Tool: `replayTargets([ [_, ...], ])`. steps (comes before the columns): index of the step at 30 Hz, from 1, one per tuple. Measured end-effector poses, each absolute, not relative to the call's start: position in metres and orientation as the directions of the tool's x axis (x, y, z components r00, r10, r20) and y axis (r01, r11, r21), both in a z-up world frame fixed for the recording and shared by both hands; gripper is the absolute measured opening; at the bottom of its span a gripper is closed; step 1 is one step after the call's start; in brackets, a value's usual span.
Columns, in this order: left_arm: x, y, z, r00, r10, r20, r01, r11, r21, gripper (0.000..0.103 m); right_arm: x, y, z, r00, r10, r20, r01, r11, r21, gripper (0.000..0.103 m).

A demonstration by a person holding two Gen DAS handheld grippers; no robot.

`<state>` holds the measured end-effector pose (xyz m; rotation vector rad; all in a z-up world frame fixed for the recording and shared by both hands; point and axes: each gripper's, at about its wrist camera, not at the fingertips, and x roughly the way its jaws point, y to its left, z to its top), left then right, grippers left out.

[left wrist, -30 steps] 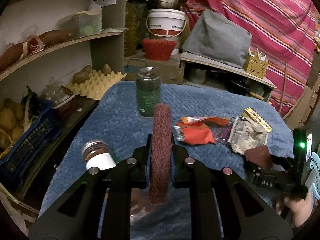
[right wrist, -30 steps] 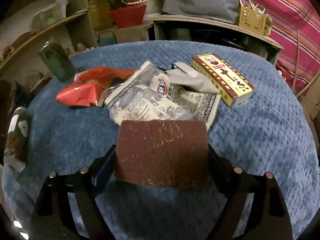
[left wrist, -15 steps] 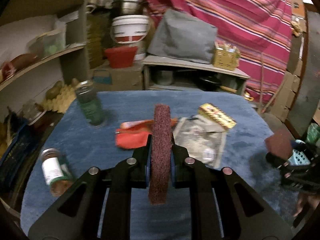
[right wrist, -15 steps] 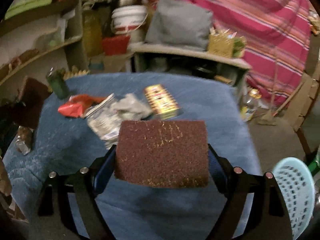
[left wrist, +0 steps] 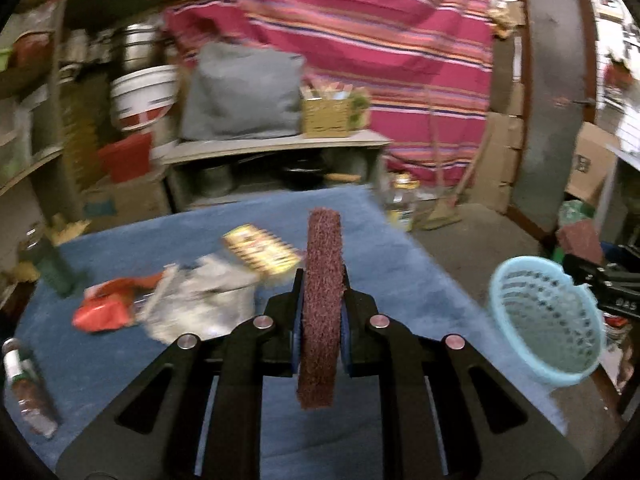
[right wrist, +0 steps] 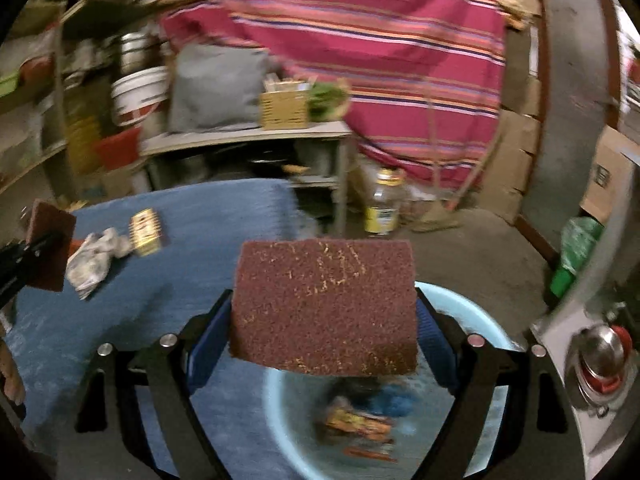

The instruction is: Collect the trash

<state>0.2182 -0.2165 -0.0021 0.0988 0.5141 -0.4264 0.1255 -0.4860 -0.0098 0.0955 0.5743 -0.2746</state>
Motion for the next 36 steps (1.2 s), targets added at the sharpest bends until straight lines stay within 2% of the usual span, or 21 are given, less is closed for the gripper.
replayTargets([
  [7, 0.199, -0.308, -0.012, 0.709, -0.496, -0.501, 0.550, 0.834, -0.048, 0.013, 0.101, -0.548, -0.018, 0.759, -0.334, -0.559, 0.407, 0.913, 0.008, 0.084],
  [12, 0.189, -0.365, -0.025, 0.660, -0.546, -0.516, 0.618, 0.785, -0.039, 0.013, 0.088, -0.581, -0.027, 0.743, -0.344, -0.575, 0.449, 0.892, 0.046, 0.084],
  [26, 0.179, -0.442, -0.035, 0.542, -0.619, -0.568, 0.728, 0.684, -0.052, 0.015, 0.073, -0.624, -0.051, 0.707, -0.333, -0.624, 0.497, 0.861, 0.104, 0.083],
  [33, 0.184, -0.436, -0.046, 0.515, -0.619, -0.593, 0.718, 0.689, -0.095, 0.038, 0.073, -0.627, -0.056, 0.702, -0.320, -0.636, 0.498, 0.859, 0.118, 0.084],
  [35, 0.184, -0.426, -0.041, 0.538, -0.613, -0.579, 0.701, 0.707, -0.097, 0.051, 0.076, -0.625, -0.056, 0.704, -0.311, -0.638, 0.490, 0.863, 0.121, 0.084],
  [36, 0.183, -0.420, -0.037, 0.556, -0.608, -0.568, 0.689, 0.718, -0.094, 0.063, 0.077, -0.623, -0.056, 0.705, -0.307, -0.639, 0.485, 0.866, 0.120, 0.084],
])
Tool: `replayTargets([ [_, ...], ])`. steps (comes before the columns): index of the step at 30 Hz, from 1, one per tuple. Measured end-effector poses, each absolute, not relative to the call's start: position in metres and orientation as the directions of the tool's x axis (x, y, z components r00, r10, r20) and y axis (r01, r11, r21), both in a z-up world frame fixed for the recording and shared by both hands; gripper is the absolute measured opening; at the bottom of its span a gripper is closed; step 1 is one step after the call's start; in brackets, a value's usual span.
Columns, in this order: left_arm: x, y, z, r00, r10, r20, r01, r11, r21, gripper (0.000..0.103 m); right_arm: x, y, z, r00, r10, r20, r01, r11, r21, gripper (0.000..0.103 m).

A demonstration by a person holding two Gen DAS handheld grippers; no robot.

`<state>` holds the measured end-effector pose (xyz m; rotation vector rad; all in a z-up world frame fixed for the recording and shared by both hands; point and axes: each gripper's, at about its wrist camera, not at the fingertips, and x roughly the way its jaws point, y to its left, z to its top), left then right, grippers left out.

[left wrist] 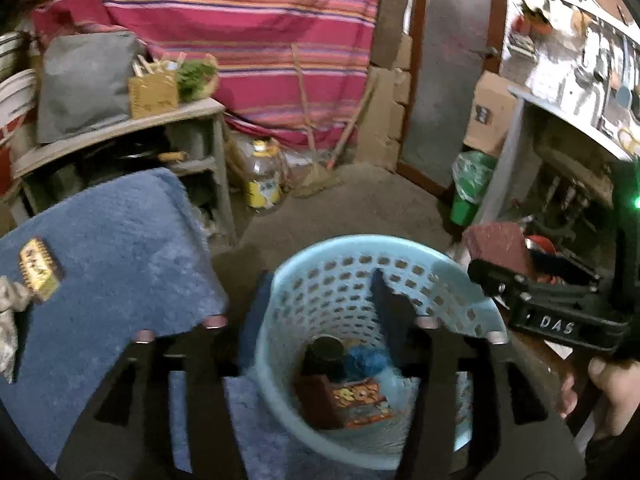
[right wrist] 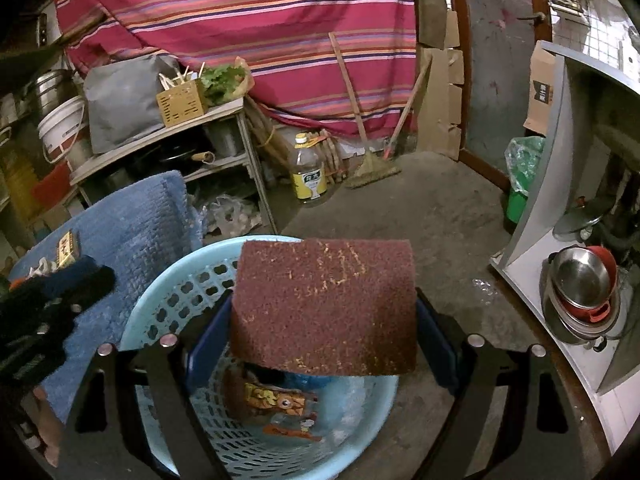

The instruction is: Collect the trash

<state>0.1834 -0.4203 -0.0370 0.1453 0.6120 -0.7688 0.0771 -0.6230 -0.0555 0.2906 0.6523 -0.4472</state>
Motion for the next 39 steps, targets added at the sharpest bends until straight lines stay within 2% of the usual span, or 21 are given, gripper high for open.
replayTargets([
  [1, 0.182, -0.413, -0.033, 0.576, -0.602, -0.553, 0.677, 0.731, -0.090, 0.074, 0.080, -0.620, -0.056, 0.706, -0.303, -0.640, 0.479, 0.870, 0.117, 0.084],
  [3, 0.179, -0.395, -0.021, 0.621, -0.589, -0.517, 0.649, 0.756, -0.081, 0.085, 0.086, -0.611, -0.056, 0.708, -0.291, -0.643, 0.463, 0.879, 0.112, 0.084],
  [7, 0.174, -0.354, 0.001, 0.703, -0.542, -0.461, 0.586, 0.808, -0.056, 0.097, 0.098, -0.592, -0.053, 0.717, -0.272, -0.642, 0.430, 0.897, 0.100, 0.084],
  [12, 0.169, -0.303, 0.025, 0.777, -0.467, -0.422, 0.517, 0.856, 0.004, 0.097, 0.110, -0.576, -0.053, 0.719, -0.263, -0.643, 0.422, 0.901, 0.103, 0.085],
  [16, 0.171, -0.258, 0.036, 0.824, -0.402, -0.400, 0.452, 0.891, 0.035, 0.098, 0.116, -0.576, -0.056, 0.702, -0.280, -0.655, 0.449, 0.888, 0.102, 0.096],
  [20, 0.181, -0.218, 0.035, 0.854, -0.341, -0.393, 0.384, 0.923, 0.034, 0.098, 0.117, -0.568, -0.053, 0.699, -0.301, -0.649, 0.465, 0.880, 0.093, 0.096],
  [26, 0.199, -0.161, 0.014, 0.876, -0.249, -0.413, 0.283, 0.959, 0.022, 0.098, 0.116, -0.528, -0.026, 0.787, -0.282, -0.549, 0.412, 0.902, 0.127, 0.096],
  [30, 0.208, -0.128, 0.012, 0.894, -0.191, -0.406, 0.217, 0.976, 0.019, 0.098, 0.132, -0.491, -0.016, 0.817, -0.261, -0.514, 0.371, 0.921, 0.122, 0.096],
  [34, 0.215, -0.095, 0.010, 0.896, -0.163, -0.414, 0.175, 0.985, -0.009, 0.098, 0.153, -0.451, -0.013, 0.833, -0.219, -0.508, 0.314, 0.943, 0.109, 0.096],
  [39, 0.223, -0.063, 0.003, 0.904, -0.090, -0.418, 0.112, 0.993, 0.028, 0.098, 0.179, -0.404, -0.016, 0.844, -0.161, -0.511, 0.242, 0.966, 0.096, 0.096],
])
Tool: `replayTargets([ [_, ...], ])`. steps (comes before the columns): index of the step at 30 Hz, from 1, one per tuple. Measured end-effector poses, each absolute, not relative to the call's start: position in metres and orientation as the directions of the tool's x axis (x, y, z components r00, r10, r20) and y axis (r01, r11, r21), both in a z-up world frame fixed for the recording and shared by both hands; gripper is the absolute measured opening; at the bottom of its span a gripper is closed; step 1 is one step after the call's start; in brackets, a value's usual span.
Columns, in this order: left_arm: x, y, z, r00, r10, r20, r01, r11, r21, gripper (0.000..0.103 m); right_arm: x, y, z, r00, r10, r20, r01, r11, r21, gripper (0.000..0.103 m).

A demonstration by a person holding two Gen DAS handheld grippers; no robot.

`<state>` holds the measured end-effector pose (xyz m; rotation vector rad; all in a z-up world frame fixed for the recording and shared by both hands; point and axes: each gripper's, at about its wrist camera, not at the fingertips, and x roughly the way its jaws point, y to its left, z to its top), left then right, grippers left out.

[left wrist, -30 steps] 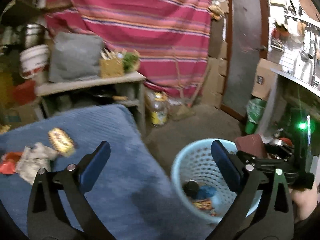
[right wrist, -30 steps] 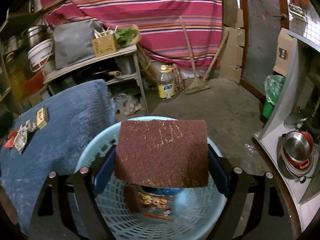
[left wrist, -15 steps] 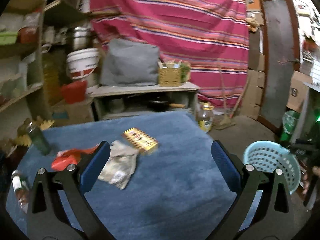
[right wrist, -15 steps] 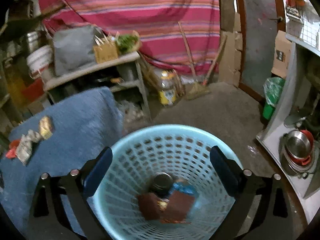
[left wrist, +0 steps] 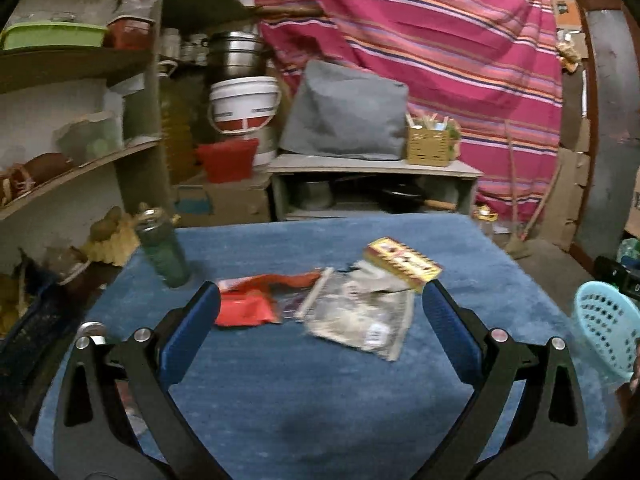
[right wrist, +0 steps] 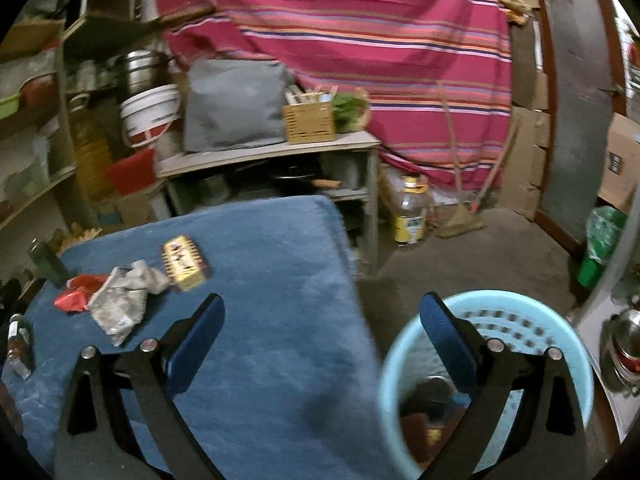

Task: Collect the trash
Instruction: 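Move both tools back over the table toward the remaining trash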

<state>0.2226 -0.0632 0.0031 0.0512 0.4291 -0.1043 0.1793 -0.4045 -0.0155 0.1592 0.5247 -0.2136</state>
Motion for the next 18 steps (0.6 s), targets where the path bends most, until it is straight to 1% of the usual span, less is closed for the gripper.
replayTargets([
  [8, 0.241, -0.025, -0.007, 0.900, -0.009, -0.436, 0.038, 0.998, 0.057, 0.098, 0.215, -0.340, -0.024, 0.842, -0.088, -0.532, 0.148, 0.986, 0.071, 0.096],
  [11, 0.246, -0.014, -0.010, 0.907, 0.032, -0.420, -0.005, 0.998, 0.066, 0.098, 0.226, -0.322, -0.028, 0.838, -0.073, -0.541, 0.119, 0.992, 0.051, 0.096],
  [13, 0.252, -0.007, -0.010, 0.902, 0.046, -0.429, -0.020, 0.998, 0.065, 0.098, 0.232, -0.313, -0.029, 0.835, -0.061, -0.546, 0.098, 0.995, 0.038, 0.096],
  [18, 0.266, 0.006, -0.020, 0.883, 0.066, -0.465, -0.054, 0.998, 0.039, 0.098, 0.248, -0.290, -0.031, 0.826, -0.103, -0.554, 0.095, 0.995, -0.043, 0.096],
])
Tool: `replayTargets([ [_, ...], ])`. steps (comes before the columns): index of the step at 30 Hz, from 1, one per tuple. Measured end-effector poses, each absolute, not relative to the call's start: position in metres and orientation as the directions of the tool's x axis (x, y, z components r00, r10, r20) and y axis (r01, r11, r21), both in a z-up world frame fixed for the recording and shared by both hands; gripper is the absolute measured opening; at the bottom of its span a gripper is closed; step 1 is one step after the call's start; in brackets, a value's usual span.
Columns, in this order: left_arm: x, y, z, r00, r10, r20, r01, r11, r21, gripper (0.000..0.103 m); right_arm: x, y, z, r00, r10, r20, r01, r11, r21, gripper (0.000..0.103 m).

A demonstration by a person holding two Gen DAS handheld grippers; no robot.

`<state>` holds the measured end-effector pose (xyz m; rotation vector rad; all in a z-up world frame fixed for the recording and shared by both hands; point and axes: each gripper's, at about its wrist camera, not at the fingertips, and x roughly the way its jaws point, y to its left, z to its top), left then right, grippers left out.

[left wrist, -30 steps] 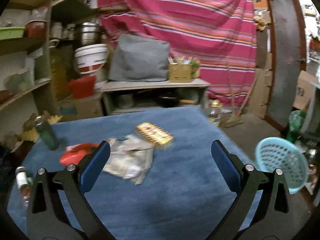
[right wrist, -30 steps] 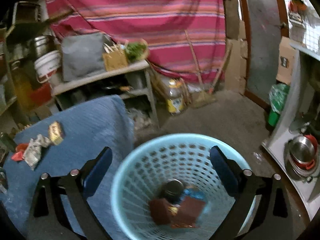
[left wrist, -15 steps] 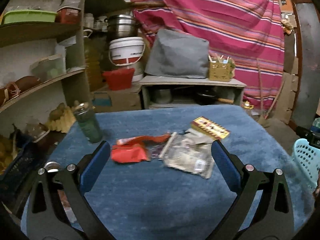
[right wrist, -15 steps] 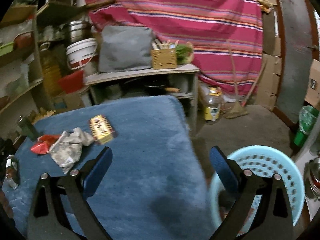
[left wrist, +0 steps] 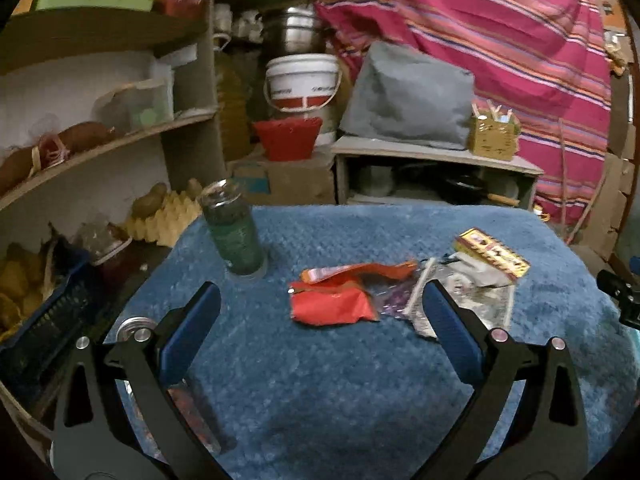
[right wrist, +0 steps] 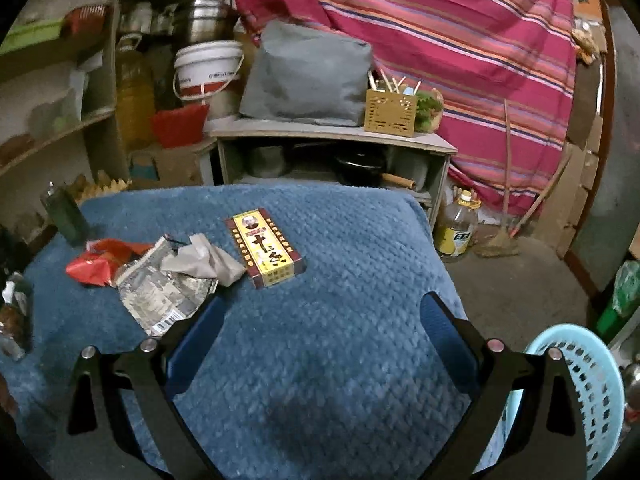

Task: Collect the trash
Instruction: 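Move both tools back over the table toward the remaining trash, then grasp the red snack wrapper with clear plastic using the left gripper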

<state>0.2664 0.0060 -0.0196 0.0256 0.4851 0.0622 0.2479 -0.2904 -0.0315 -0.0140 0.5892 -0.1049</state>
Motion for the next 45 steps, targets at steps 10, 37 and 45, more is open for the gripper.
replayTargets([
  [10, 0.288, 0.022, -0.029, 0.886, 0.090, -0.456, -0.089, 0.996, 0.025, 0.098, 0.273, -0.274, -0.048, 0.797, -0.132, -0.589, 0.113, 0.991, -0.069, 0.096],
  [37, 0.377, 0.033, -0.092, 0.747, -0.018, -0.665, -0.036, 0.997, -0.068, 0.093, 0.318, -0.244, -0.090, 0.735, -0.060, -0.676, 0.029, 0.998, -0.057, 0.096],
  [45, 0.386, 0.025, -0.102, 0.697, -0.101, -0.710, 0.051, 0.995, -0.091, 0.042, 0.321, -0.238, -0.094, 0.729, -0.050, -0.683, 0.003, 0.998, -0.070, 0.096],
])
